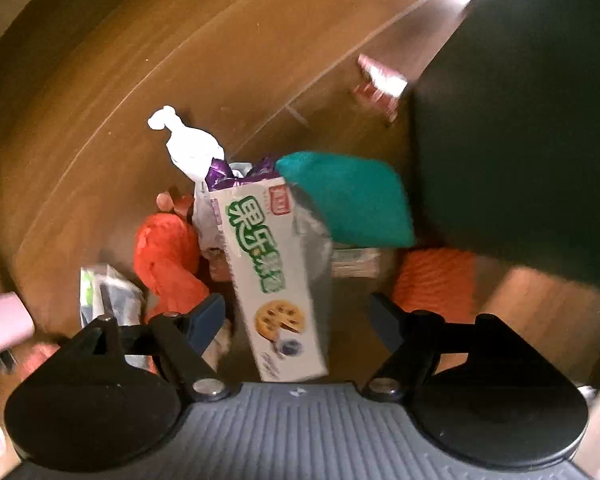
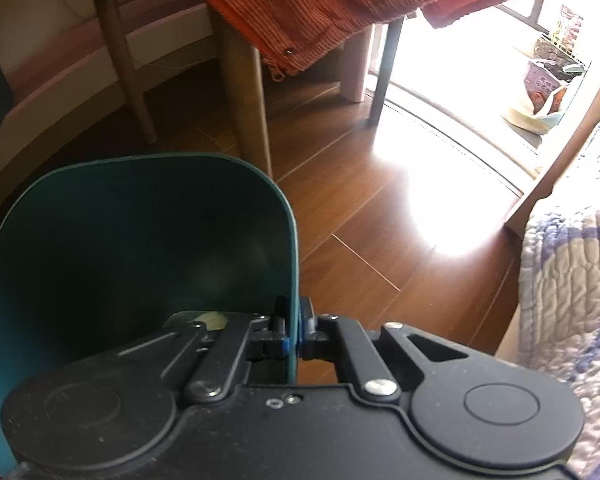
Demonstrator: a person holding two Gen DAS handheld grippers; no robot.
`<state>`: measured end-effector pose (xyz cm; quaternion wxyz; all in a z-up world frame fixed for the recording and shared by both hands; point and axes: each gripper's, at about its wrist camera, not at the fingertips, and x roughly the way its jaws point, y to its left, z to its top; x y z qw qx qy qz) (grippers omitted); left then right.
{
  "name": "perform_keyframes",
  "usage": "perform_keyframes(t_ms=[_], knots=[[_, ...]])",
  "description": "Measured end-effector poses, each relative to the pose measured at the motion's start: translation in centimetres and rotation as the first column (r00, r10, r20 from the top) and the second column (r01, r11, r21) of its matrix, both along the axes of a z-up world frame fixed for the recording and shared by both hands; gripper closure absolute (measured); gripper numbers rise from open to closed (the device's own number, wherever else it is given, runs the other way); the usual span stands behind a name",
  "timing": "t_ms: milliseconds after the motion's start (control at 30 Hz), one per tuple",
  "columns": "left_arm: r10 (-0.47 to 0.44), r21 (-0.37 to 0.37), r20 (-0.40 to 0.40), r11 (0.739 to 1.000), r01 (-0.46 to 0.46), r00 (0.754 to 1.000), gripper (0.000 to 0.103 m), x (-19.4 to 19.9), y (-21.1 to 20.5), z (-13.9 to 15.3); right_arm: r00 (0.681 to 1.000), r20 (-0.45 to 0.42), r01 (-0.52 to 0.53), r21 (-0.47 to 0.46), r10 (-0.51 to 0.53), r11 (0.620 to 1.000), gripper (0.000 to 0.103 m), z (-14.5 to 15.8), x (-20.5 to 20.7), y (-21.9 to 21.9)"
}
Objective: Collect trash
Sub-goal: 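Lower the left tool onto the purple-and-white snack bag and close on it, then lift the snack bag with the left tool into the teal bin and open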
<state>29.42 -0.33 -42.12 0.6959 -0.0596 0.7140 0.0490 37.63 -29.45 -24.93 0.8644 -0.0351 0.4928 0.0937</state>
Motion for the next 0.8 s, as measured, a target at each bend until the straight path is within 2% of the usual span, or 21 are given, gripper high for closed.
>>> perform_keyframes(t_ms=[233, 367, 433, 467, 500, 533, 600, 733, 800], knots=[[-0.034, 0.091, -0.073, 0.995, 0.041, 0.997, 0.025, 0.7, 0.1, -5.6, 1.000, -0.003, -0.009, -0.013, 0.009, 1.000, 0.099, -0.2, 0.1, 0.3], [-0.042, 0.094, -0.085, 0.994, 0.050, 0.995, 0.025, 0.9, 0.1, -7.3, 1.000, -0.019, -0.004, -0.010, 0.004, 1.000, 0.098, -0.3, 0.2, 0.4], [-0.052, 0.084, -0.085, 0.995, 0.060, 0.995, 0.027, 0.9, 0.0, -7.7, 0.998, -0.067, -0.015, -0.008, 0.014, 1.000, 0.093, -0.8, 0.4, 0.5], [-0.053, 0.077, -0.085, 0.995, 0.060, 0.995, 0.037, 0.9, -0.1, -7.9, 0.996, -0.083, -0.018, -0.015, 0.017, 1.000, 0.089, -1.0, 0.5, 0.7], [-0.054, 0.068, -0.088, 0.996, 0.060, 0.995, 0.052, 0.9, -0.2, -8.1, 0.995, -0.097, -0.026, -0.028, 0.023, 0.999, 0.085, -1.2, 0.5, 0.9], [-0.054, 0.067, -0.097, 0.996, 0.061, 0.994, 0.055, 0.8, -0.3, -8.3, 0.993, -0.117, -0.036, -0.032, 0.032, 0.999, 0.083, -1.4, 0.5, 1.1], [-0.058, 0.076, -0.097, 0.995, 0.065, 0.994, 0.058, 0.6, -0.3, -8.3, 0.982, -0.187, -0.040, -0.014, 0.037, 0.999, 0.075, -2.2, 0.7, 1.2], [-0.044, 0.071, -0.086, 0.996, 0.050, 0.995, 0.060, 0.0, 0.3, -7.5, 0.975, -0.220, -0.019, -0.029, 0.012, 0.999, 0.076, -2.7, 0.9, 1.1], [-0.045, 0.072, -0.080, 0.996, 0.051, 0.996, 0.061, -0.4, 0.5, -6.5, 0.968, -0.249, -0.002, -0.020, -0.004, 1.000, 0.084, -3.2, 1.0, 0.9]])
